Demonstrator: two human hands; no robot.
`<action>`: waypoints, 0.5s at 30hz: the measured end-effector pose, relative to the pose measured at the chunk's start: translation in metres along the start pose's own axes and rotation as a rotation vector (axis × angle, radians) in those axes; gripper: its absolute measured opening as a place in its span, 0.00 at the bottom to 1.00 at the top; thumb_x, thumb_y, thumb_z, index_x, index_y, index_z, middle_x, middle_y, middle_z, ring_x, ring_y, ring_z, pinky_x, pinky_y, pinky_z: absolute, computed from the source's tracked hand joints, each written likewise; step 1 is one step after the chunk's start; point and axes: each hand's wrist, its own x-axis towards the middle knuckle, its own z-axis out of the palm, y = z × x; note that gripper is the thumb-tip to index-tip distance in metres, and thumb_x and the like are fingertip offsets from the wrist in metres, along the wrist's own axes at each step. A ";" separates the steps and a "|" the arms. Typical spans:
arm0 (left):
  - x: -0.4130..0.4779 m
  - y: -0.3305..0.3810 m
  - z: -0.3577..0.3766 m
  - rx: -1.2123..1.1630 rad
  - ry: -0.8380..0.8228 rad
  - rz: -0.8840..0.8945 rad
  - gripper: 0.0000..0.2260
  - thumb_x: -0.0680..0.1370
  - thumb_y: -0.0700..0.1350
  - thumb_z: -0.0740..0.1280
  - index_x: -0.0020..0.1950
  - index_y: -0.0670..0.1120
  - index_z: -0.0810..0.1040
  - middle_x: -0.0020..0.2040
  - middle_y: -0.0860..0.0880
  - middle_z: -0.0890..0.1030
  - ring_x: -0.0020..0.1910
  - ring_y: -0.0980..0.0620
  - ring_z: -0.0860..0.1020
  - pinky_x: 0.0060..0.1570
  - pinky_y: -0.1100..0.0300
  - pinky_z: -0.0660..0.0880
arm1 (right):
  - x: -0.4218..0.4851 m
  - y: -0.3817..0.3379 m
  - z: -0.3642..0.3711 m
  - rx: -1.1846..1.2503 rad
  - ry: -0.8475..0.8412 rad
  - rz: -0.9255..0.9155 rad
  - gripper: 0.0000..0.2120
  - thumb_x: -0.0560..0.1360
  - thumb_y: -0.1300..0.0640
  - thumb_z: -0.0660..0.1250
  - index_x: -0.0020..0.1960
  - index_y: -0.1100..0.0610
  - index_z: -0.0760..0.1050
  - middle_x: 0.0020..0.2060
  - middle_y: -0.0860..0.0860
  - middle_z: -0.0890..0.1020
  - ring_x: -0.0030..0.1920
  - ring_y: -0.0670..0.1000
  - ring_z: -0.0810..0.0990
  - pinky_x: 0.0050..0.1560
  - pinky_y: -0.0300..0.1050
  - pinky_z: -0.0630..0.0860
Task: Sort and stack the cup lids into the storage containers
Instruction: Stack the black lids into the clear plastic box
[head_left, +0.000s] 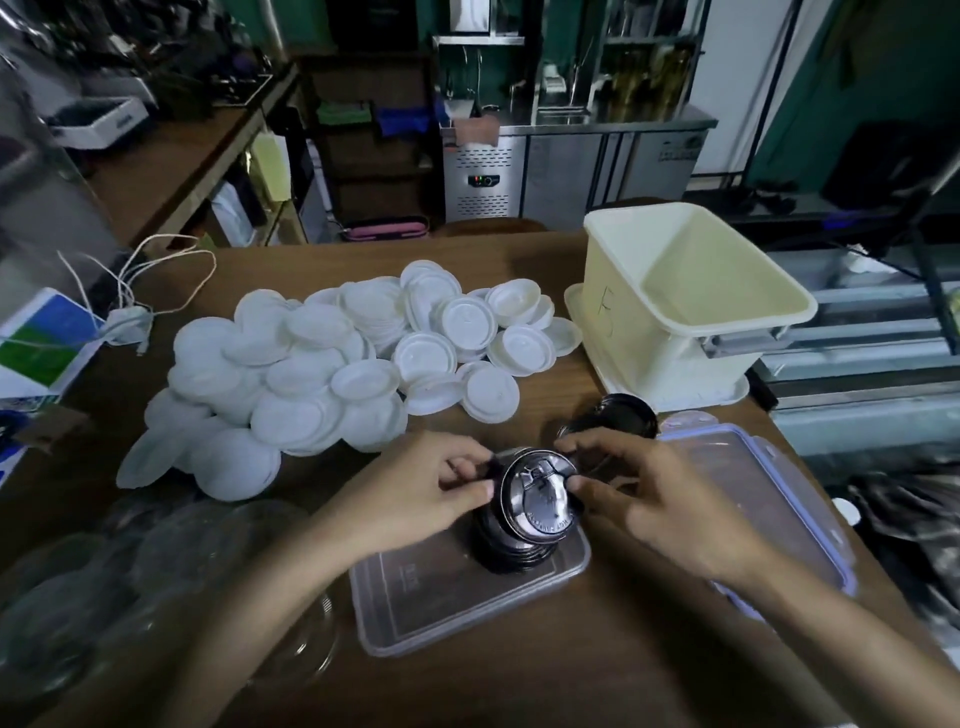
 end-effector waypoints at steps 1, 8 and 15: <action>-0.001 -0.001 0.003 0.010 -0.001 0.026 0.09 0.79 0.45 0.75 0.57 0.56 0.84 0.43 0.59 0.83 0.42 0.63 0.82 0.50 0.61 0.79 | -0.002 -0.001 0.003 -0.022 -0.004 0.008 0.12 0.81 0.55 0.71 0.62 0.43 0.80 0.50 0.41 0.86 0.49 0.45 0.85 0.54 0.51 0.81; 0.002 -0.010 0.010 0.036 0.003 0.089 0.10 0.79 0.43 0.73 0.60 0.52 0.85 0.45 0.56 0.84 0.42 0.58 0.83 0.44 0.66 0.76 | -0.007 -0.005 0.016 -0.164 0.058 0.057 0.12 0.80 0.52 0.70 0.63 0.43 0.81 0.46 0.41 0.86 0.45 0.43 0.84 0.48 0.41 0.80; -0.003 -0.007 0.005 0.015 0.007 0.082 0.12 0.84 0.44 0.66 0.65 0.53 0.83 0.43 0.61 0.85 0.42 0.61 0.85 0.52 0.57 0.82 | -0.007 -0.010 0.022 -0.255 0.116 0.032 0.14 0.79 0.52 0.72 0.63 0.43 0.82 0.47 0.41 0.85 0.46 0.42 0.83 0.48 0.36 0.77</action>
